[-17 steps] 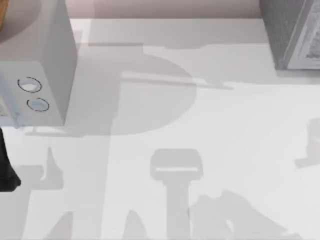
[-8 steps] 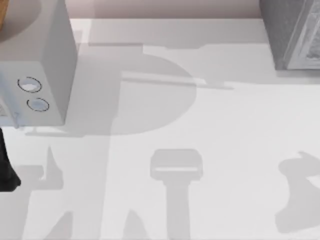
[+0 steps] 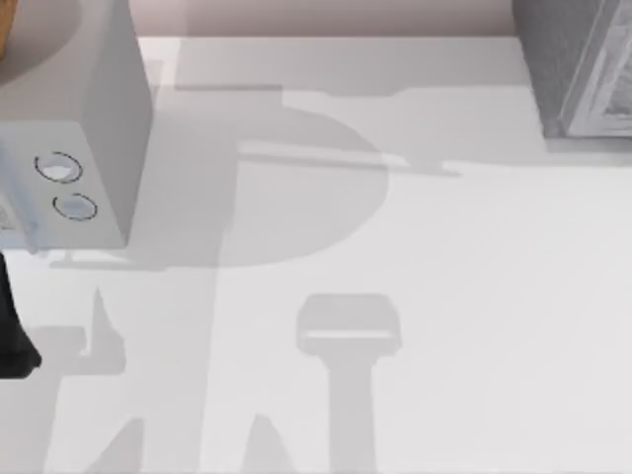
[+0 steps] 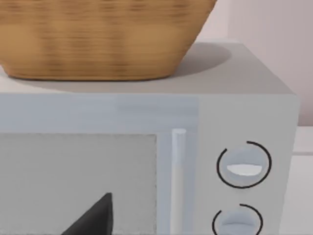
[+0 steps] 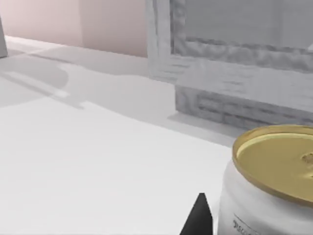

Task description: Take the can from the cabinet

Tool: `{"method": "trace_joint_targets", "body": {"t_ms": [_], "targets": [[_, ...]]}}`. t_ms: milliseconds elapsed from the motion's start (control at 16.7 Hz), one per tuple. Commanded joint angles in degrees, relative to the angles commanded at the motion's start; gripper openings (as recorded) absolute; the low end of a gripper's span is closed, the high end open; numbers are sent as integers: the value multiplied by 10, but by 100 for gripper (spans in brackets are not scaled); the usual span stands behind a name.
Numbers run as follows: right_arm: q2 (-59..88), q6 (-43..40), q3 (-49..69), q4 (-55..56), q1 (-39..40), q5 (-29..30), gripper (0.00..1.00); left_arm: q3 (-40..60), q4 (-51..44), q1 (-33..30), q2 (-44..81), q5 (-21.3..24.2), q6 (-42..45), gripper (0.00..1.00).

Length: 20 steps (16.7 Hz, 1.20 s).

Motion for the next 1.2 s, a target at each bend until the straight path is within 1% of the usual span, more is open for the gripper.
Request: {"method": "trace_joint_targets", "body": {"t_ms": [180,420,480,600,900,1140,1200], "targets": [[42,-2,13,32,-20,-35,0,0,0,0,0,0,0,100],[44,-2,14,34,-21,-37,0,0,0,0,0,0,0,100],[70,3,83,-19,-16,53,0,0,0,0,0,0,0,100],[67,-1,75,-13,-10,47,0,0,0,0,0,0,0,100],[53,-25,12,19,21,13,0,0,0,0,0,0,0,100],[51,-28,7,23,24,9,0,0,0,0,0,0,0,100],[51,-28,7,23,24,9,8,0,0,0,0,0,0,100]]}}
